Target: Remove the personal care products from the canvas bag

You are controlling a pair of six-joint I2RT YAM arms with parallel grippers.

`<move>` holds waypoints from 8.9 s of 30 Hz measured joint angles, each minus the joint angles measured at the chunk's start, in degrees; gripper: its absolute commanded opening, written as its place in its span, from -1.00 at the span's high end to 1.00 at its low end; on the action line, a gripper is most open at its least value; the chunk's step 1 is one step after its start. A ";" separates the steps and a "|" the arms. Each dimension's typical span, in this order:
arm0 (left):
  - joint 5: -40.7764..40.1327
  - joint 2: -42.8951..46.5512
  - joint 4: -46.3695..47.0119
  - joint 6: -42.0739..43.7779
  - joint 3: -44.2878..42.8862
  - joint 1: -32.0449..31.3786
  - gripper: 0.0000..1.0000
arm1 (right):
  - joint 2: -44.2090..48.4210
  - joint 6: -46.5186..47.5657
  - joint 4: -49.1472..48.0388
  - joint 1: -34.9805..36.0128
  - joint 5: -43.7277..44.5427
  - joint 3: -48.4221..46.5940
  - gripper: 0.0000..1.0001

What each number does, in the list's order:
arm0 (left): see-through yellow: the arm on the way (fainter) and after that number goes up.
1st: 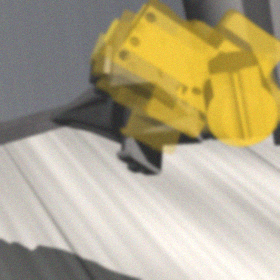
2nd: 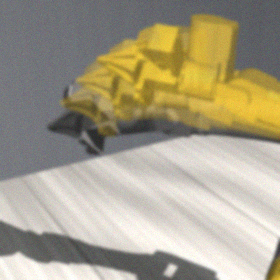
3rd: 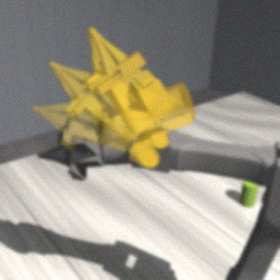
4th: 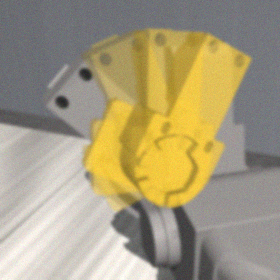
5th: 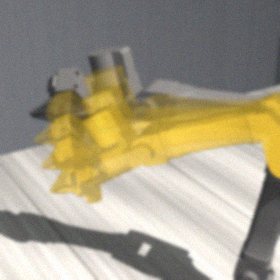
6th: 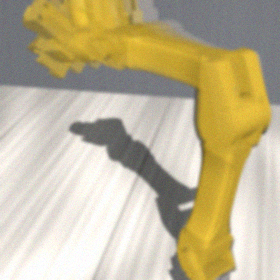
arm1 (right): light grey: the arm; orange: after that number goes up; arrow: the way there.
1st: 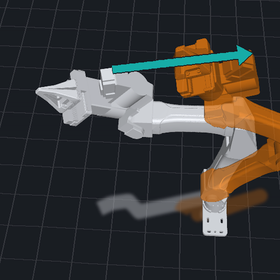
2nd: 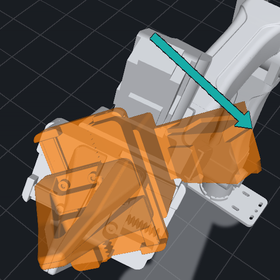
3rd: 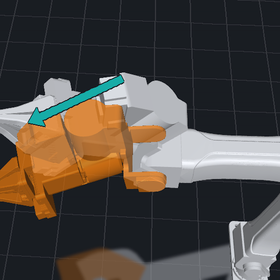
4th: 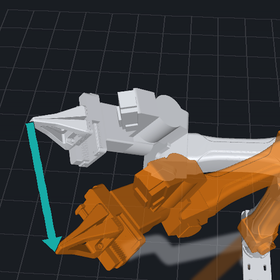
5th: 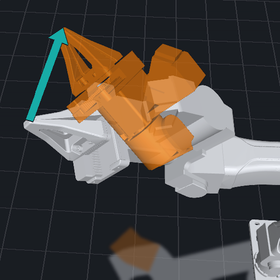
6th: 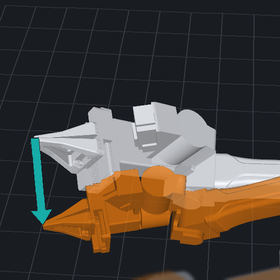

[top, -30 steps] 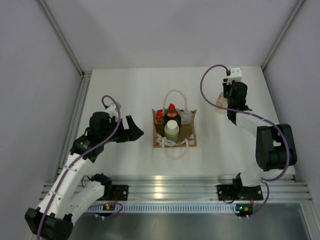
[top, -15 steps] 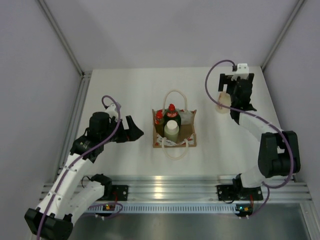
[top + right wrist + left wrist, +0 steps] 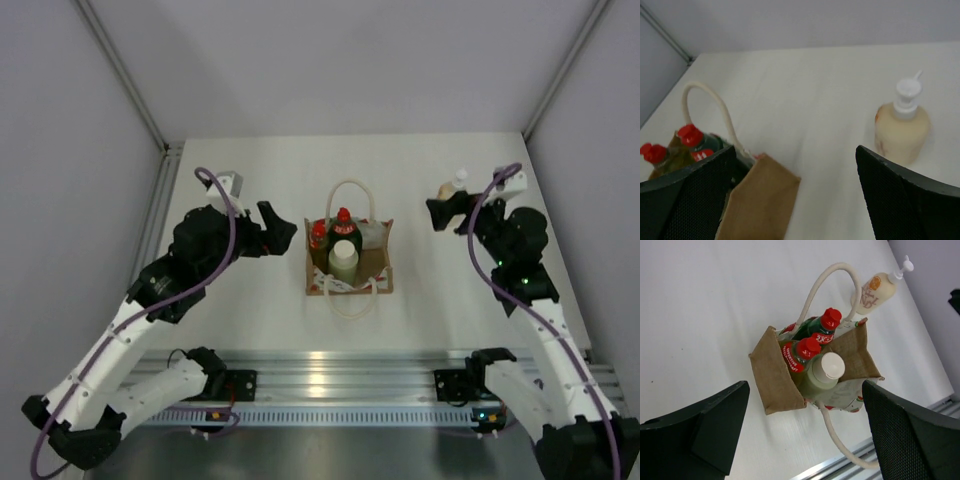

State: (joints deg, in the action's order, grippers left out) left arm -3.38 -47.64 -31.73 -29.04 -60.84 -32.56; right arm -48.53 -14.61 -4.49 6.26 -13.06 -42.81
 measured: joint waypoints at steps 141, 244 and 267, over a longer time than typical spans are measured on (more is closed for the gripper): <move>-35.04 -22.64 37.13 24.81 -2.47 -20.37 1.00 | 24.83 -4.92 19.15 0.07 -3.93 10.78 -0.99; -27.28 -20.90 33.14 2.69 -5.53 7.10 -0.97 | 15.37 -11.91 8.20 0.61 -20.31 10.64 -0.99; -11.58 1.40 -2.67 0.70 6.25 -2.43 -0.97 | -21.27 3.78 -3.32 30.53 4.11 -6.47 -0.72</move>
State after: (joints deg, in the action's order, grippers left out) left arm -14.96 -46.24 -34.39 -28.34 -54.59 -34.98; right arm -69.80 -10.83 -7.81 36.80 -8.95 -49.28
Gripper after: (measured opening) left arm 0.983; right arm 0.873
